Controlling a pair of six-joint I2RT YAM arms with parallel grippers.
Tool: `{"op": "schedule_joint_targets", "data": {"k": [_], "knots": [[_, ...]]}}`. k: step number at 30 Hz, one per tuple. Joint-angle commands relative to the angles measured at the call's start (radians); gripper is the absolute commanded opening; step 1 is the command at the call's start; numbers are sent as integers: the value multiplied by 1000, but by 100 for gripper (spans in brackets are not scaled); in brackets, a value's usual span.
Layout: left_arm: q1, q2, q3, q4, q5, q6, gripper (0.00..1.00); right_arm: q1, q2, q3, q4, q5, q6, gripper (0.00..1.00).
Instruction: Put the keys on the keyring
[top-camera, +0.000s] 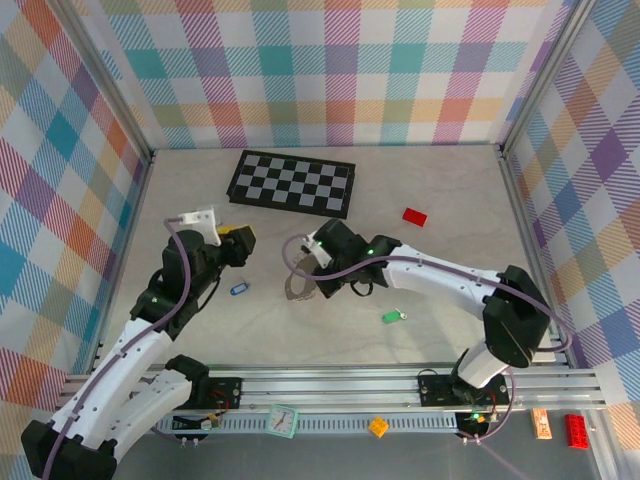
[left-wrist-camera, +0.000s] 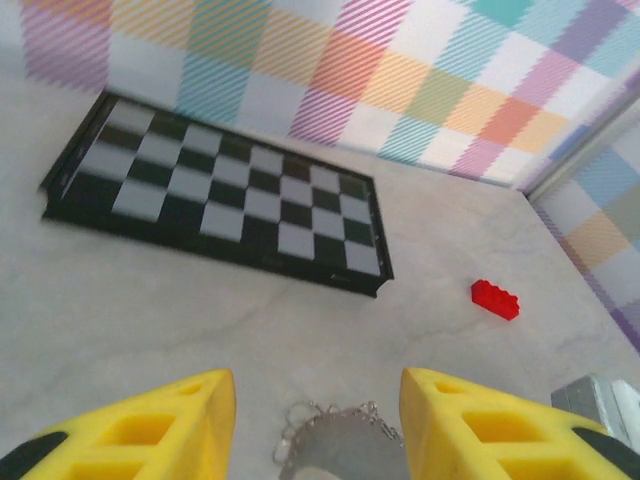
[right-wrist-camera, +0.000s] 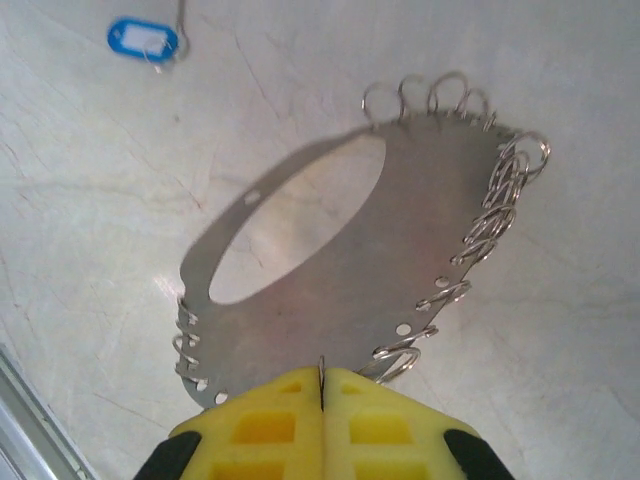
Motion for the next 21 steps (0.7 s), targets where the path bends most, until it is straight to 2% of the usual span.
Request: {"op": "schedule_joint_targets", "data": {"k": [1,7,11,16,21], "knots": [[0,32,52,65,98,210,46,-44,-62,-46,157,-104,-52,0],[0,136,113,35,245,438,44,-111,-167,-165,351,-233,-132,0],[0,203,135,1,426,565,38,-142,-218,-238,483,-300,-201,0],[-1,242,95,38,634,664,31,-164,-236,-270,560,-360,-259,0],[-10,254,32,85,748,686,26,-170,-239,-281,596,-416,-295,0]]}}
